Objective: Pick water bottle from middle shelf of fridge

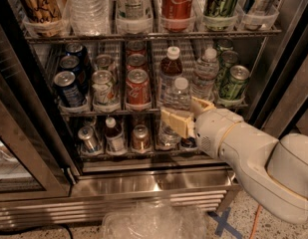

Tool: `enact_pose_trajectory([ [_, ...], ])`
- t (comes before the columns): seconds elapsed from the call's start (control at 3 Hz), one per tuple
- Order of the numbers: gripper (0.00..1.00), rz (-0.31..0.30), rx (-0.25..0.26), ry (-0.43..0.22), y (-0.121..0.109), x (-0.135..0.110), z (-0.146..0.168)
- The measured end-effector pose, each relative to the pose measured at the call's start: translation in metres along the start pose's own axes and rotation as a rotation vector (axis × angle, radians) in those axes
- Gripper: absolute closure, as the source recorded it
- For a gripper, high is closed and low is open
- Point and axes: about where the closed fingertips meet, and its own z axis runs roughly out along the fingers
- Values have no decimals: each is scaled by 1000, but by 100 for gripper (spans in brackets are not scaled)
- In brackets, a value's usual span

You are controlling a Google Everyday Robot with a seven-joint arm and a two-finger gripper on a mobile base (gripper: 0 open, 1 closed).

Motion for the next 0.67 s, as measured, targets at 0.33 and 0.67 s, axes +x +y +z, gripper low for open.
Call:
enact_pose_trajectory([
  [0.33,100,26,-83,1,10,3,7],
  [0.67,100,26,-83,1,10,3,7],
])
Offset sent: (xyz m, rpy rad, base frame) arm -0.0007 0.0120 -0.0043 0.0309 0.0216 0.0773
